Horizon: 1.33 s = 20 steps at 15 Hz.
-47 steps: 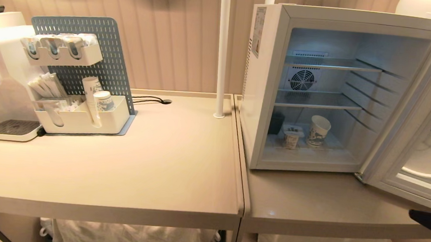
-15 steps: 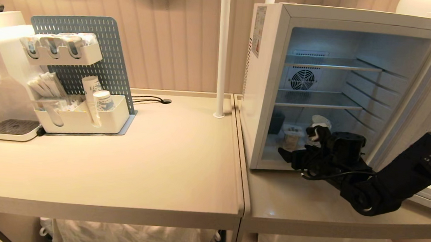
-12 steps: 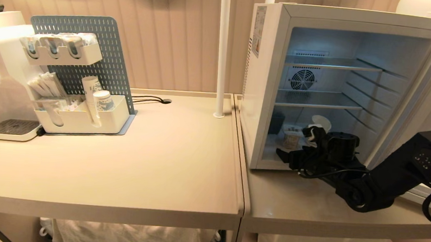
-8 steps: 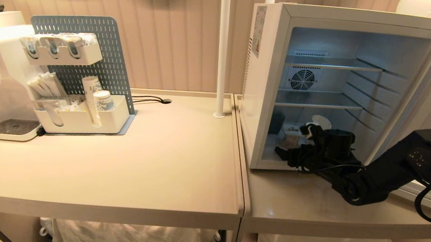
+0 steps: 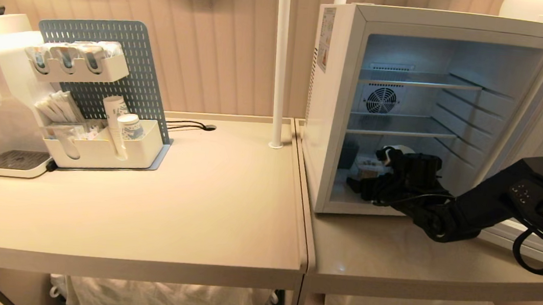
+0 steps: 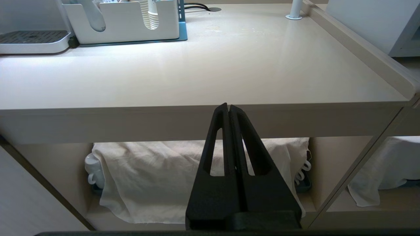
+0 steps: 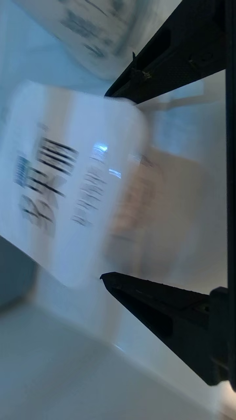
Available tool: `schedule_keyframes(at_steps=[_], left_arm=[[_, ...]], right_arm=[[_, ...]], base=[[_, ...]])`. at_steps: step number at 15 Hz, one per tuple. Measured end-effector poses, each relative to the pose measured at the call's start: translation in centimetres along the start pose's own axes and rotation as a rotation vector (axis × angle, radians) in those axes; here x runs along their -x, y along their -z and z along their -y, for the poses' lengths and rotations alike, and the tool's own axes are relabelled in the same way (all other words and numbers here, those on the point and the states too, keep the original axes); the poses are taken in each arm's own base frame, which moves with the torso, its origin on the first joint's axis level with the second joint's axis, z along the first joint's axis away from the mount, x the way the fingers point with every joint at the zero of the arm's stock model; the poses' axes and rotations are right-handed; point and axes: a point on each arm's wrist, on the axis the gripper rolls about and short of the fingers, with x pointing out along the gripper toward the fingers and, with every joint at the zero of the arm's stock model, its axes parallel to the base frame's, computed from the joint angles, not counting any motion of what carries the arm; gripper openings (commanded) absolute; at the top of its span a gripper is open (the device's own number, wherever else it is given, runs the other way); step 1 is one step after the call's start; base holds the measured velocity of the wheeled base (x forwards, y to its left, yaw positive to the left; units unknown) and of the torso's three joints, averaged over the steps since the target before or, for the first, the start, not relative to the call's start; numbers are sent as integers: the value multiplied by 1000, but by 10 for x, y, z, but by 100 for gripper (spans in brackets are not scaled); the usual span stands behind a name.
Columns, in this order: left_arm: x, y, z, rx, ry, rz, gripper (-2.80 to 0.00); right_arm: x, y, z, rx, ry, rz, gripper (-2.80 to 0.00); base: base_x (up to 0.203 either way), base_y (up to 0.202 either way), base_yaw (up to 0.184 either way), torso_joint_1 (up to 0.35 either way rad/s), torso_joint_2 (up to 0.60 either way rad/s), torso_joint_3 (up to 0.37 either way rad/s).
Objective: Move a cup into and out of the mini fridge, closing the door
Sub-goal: Take the yoghurt out of the freezer
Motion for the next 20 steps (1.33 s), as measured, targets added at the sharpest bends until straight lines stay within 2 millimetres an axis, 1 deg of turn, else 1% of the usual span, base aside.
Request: schedule_keyframes(at_steps=[4, 5, 9, 12, 16, 20], left_arm=[[0, 0, 0, 1, 0, -1, -280], [0, 0, 0, 1, 1, -1, -280], [0, 0, 0, 0, 0, 0, -280], [0, 0, 0, 0, 0, 0, -280], [0, 0, 0, 0, 0, 0, -280], [0, 0, 0, -1, 0, 0, -280]], right_arm=[[-11, 0, 0, 1, 19, 10, 0], [-13, 1, 0, 2, 19, 7, -280], [-13, 2, 0, 2, 22, 1, -280], [-8, 2, 0, 1, 20, -5, -280], [12, 8, 0, 0, 18, -20, -280], [36, 18, 1, -4, 24, 25, -280]], base=[[0, 0, 0, 0, 0, 0], [0, 0, 0, 0, 0, 0], [0, 0, 0, 0, 0, 0], [0, 0, 0, 0, 0, 0], [0, 0, 0, 0, 0, 0], [0, 0, 0, 0, 0, 0]])
